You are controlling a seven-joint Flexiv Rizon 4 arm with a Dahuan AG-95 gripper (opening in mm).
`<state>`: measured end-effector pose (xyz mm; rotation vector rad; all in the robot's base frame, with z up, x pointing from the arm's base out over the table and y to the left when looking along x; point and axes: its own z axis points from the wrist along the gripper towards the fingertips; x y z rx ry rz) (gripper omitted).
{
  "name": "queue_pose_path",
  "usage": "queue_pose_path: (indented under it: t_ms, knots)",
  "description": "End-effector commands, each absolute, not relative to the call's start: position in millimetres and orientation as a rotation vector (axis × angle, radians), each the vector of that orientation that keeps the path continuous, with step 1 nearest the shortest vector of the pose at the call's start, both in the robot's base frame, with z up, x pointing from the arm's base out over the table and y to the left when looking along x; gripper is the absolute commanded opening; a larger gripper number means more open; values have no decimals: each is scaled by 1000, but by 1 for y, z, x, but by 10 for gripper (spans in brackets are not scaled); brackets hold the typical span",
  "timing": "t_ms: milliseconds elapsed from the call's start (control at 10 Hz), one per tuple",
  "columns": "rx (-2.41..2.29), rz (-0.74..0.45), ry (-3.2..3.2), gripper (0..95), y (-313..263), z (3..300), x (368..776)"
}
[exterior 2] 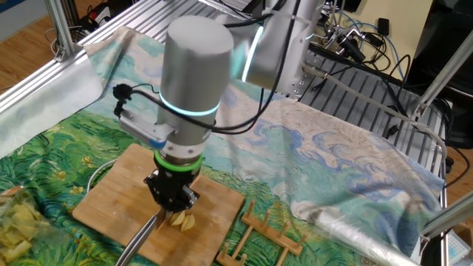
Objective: Chop the potatoes
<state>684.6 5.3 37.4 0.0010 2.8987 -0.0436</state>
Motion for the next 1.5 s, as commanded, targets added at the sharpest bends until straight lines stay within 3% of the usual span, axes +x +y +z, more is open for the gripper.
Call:
queue_pose_path:
  t_ms: [100,1500]
  knots:
    - [55,72,2964,0,8,36,688]
    - [-69,41,2965,0,-5,58,680]
